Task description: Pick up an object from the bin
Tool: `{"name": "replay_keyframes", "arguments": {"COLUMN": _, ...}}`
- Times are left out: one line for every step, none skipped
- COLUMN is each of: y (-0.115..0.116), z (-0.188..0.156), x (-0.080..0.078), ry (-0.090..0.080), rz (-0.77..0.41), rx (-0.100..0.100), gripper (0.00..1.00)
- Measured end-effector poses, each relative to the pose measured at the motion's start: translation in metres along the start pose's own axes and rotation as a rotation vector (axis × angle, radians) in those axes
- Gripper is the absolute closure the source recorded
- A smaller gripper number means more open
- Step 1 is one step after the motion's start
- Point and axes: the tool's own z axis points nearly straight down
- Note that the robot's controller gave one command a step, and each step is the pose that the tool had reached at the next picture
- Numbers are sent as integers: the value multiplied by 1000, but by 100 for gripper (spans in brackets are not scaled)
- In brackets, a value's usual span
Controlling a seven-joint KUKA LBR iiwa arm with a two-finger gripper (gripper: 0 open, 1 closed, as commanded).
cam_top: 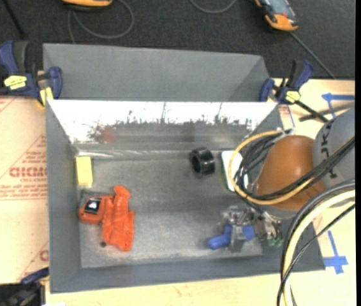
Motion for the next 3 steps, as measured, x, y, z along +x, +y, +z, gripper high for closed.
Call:
{"name": "replay_keyframes", "arguments": {"y": 4, "z": -90, "x": 3, "ry": 2, "rz": -5, "rx": 2, "gripper": 100}}
{"name": "replay_keyframes", "arguments": {"y": 4, "z": -90, "x": 3, "ry": 3, "rz": -5, "rx": 3, "gripper": 100}}
{"name": "replay_keyframes", "arguments": {"y": 8, "z": -151, "x": -1, "ry": 7, "rz": 0, "rx": 1, "gripper": 100}}
